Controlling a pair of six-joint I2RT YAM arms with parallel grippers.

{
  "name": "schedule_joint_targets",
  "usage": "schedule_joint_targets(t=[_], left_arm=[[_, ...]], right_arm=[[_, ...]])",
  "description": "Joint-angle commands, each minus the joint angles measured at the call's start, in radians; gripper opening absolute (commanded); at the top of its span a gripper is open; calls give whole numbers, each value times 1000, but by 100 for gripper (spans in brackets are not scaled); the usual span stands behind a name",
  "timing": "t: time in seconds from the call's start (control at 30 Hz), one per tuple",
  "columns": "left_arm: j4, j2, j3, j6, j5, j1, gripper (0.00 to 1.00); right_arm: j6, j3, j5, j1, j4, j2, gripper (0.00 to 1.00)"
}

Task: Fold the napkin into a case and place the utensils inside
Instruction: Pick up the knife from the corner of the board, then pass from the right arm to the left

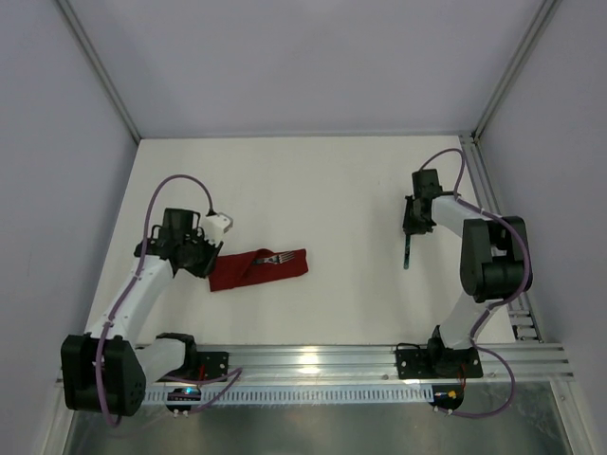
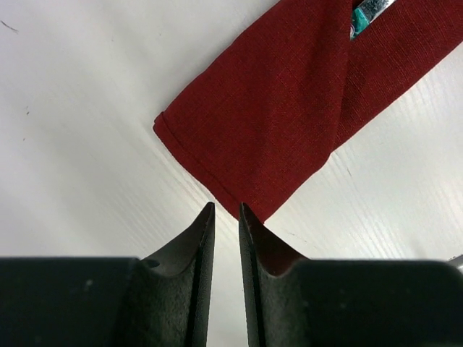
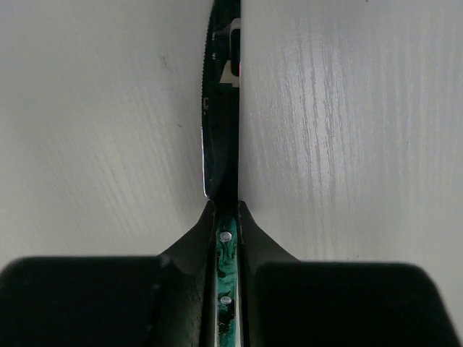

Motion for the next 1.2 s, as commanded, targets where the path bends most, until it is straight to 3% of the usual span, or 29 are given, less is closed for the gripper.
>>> schedule_joint_targets(t=[0.0, 0.13, 0.3, 0.4, 0.53, 0.63, 0.67, 0.77, 1.0, 1.17], left_arm=[[-53, -41, 21, 13, 30, 0, 21], [-97, -82, 33, 31, 63, 0, 22], [-211, -105, 103, 53, 143, 0, 25], [-266, -125, 143, 50, 200, -3, 28], [-312, -166, 191, 53, 249, -13, 36], [-326, -189, 226, 45, 292, -28, 47], [-329, -189, 234, 41, 310, -33, 56], [-299, -177, 252, 21, 382, -52, 65], [-134, -105, 231, -99, 363, -149, 72], [-35, -70, 211, -156, 283, -160, 67]], right_arm=[[10, -53, -28, -4, -23, -26, 7], [20, -77, -91, -3, -26, -69, 4], [181, -198, -183, 42, 146, -378, 4], [296, -231, -15, 195, 201, -538, 4], [440, -258, 134, 427, 322, -618, 4], [585, -298, 205, 583, 538, -589, 4], [608, -295, 226, 624, 636, -566, 4], [633, -211, 323, 769, 733, -438, 4], [666, -9, 336, 941, 887, -209, 4], [686, 22, 325, 988, 930, -163, 4]])
